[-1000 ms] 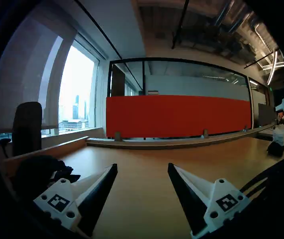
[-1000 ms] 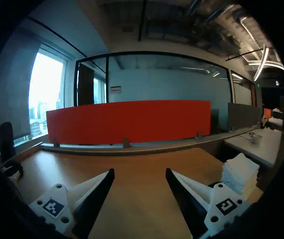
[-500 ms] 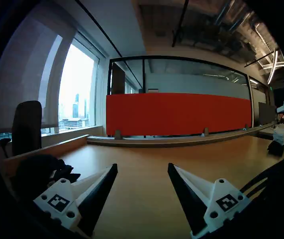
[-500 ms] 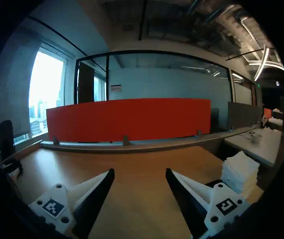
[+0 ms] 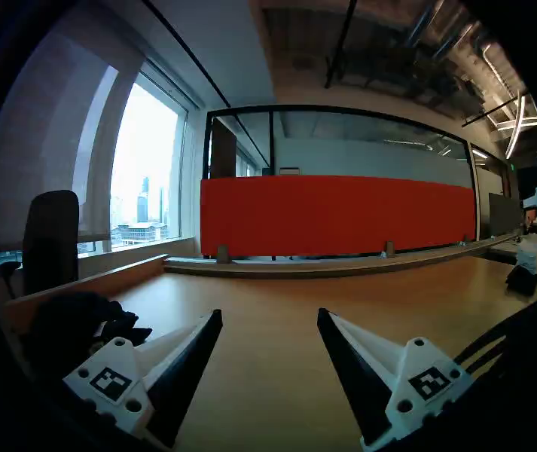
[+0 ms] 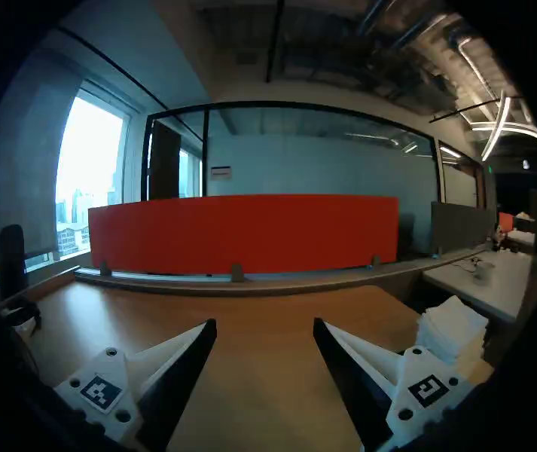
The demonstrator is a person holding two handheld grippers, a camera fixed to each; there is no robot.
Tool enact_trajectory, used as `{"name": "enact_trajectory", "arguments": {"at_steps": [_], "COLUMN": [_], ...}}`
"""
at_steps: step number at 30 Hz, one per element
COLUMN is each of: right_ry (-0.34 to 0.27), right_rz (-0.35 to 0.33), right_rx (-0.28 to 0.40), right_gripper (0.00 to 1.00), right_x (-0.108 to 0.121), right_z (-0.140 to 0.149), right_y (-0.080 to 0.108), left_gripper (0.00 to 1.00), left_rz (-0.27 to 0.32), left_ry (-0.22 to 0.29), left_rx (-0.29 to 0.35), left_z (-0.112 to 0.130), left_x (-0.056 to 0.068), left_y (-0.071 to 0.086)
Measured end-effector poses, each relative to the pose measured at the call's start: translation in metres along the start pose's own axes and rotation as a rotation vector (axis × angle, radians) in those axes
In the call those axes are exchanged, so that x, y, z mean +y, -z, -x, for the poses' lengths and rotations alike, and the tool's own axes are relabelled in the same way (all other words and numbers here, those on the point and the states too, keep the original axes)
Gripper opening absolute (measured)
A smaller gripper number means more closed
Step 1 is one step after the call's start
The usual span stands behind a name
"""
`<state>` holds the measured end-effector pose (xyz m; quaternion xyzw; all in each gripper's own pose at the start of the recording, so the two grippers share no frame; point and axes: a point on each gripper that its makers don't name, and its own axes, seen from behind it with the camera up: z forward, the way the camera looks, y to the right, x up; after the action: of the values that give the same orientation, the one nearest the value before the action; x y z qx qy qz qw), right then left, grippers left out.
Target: Fold towel
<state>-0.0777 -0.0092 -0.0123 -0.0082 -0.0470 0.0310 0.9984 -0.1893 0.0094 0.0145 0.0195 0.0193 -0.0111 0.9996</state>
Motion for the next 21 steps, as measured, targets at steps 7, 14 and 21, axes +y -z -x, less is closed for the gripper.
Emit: {"name": "enact_trajectory", "arguments": {"at_steps": [7,14,21], "right_ry": [-0.008,-0.03,-0.037], "right_rz": [-0.006,0.019,-0.012], "right_rx": [0.026,0.04,0.07], "right_gripper": [1.0,1.0,0.99], "right_x": [0.004,0.018,0.016], "right_z": [-0.001,0.016,0.03], "right_y": [-0.004,-0.01,-0.012], "left_gripper": [0.94,0.94,0.94], "left_rz": [0.0,0.0,0.0], "left_ry": [0.0,0.0,0.0], "left_rx": [0.0,0.0,0.0], "left_z": [0.001,0.001,0.002], "left_x": [0.001,0.001,0.001], "left_y": [0.0,0.0,0.0]}}
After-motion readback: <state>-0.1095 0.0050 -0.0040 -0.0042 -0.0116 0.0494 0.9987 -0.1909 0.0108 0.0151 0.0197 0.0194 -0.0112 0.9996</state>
